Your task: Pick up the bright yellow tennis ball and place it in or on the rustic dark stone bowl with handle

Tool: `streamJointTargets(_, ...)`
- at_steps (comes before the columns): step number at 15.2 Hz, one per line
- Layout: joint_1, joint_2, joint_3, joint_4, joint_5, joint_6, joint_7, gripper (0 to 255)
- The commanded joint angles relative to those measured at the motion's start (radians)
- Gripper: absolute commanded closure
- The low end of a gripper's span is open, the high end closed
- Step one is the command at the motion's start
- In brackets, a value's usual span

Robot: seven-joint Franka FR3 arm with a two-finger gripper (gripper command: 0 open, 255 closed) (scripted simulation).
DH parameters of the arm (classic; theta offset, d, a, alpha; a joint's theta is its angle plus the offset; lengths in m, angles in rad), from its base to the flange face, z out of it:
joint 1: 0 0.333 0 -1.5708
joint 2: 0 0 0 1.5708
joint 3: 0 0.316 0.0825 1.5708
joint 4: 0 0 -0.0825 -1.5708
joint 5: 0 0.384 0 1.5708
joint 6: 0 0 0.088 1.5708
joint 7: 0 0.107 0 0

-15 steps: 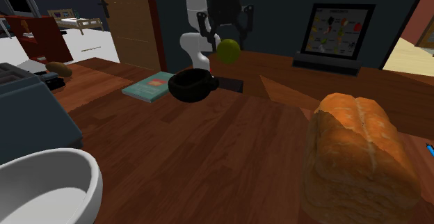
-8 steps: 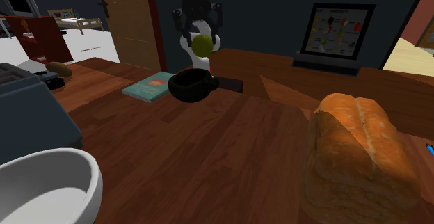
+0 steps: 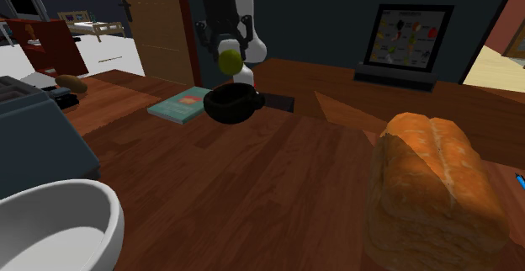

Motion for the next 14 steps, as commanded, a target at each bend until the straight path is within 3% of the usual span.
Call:
streamJointTargets(1, 0.000, -0.004, 0.000, -0.036, 0.002, 0.032, -0.006, 255)
streamJointTargets(9, 0.002, -0.005, 0.003, -0.142, 0.007, 0.137, -0.018, 255)
streamJointTargets(14, 0.002, -0.005, 0.003, -0.142, 0.007, 0.137, -0.018, 255)
